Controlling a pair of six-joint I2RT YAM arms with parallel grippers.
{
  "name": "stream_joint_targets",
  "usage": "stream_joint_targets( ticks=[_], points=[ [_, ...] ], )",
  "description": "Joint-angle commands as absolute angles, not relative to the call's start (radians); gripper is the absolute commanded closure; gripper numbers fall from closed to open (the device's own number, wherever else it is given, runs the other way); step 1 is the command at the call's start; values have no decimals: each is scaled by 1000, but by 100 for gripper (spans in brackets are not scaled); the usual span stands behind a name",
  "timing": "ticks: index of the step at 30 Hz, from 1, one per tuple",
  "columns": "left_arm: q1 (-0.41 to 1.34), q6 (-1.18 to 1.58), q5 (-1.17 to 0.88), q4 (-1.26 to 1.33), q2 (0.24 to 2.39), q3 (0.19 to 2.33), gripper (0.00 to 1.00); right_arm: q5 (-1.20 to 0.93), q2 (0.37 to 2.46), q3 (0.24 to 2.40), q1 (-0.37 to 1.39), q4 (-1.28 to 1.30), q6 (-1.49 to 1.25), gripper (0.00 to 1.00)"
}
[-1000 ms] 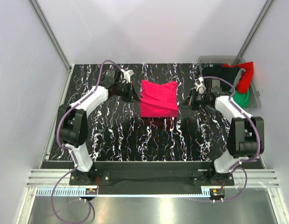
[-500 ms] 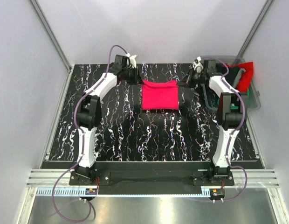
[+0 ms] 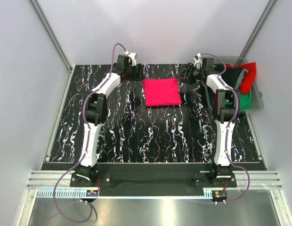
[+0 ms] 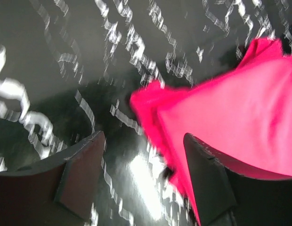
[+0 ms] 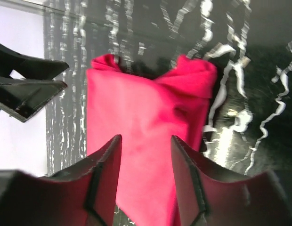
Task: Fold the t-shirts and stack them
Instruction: Fold the tshirt, then neatly place the folded tshirt to the corner
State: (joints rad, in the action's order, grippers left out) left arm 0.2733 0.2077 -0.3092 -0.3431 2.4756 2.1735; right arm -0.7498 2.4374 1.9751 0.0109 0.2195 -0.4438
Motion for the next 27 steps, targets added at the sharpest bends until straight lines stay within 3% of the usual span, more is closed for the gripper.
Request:
stream_joint_targets(
  ticks=[1,6,12,23,27],
  points=[
    [272,173,-239,-333,2239,2080,26,-820,2251,1950,6,140,-402,46],
    [247,283,-533,-385,2172,1881,22,-881,2175,1812,6,147,-436,46],
    [233,533,-806,-188,2215,1697,22,-885,2183,1700,14,175,-422,46],
    [232,643,-815,-118,2433,1854,27,-868,2276,1753,66,247,-382,47],
    [235,676,-813,-88,2479,1882,36,-853,2301,1767,92,253,-379,47]
  ],
)
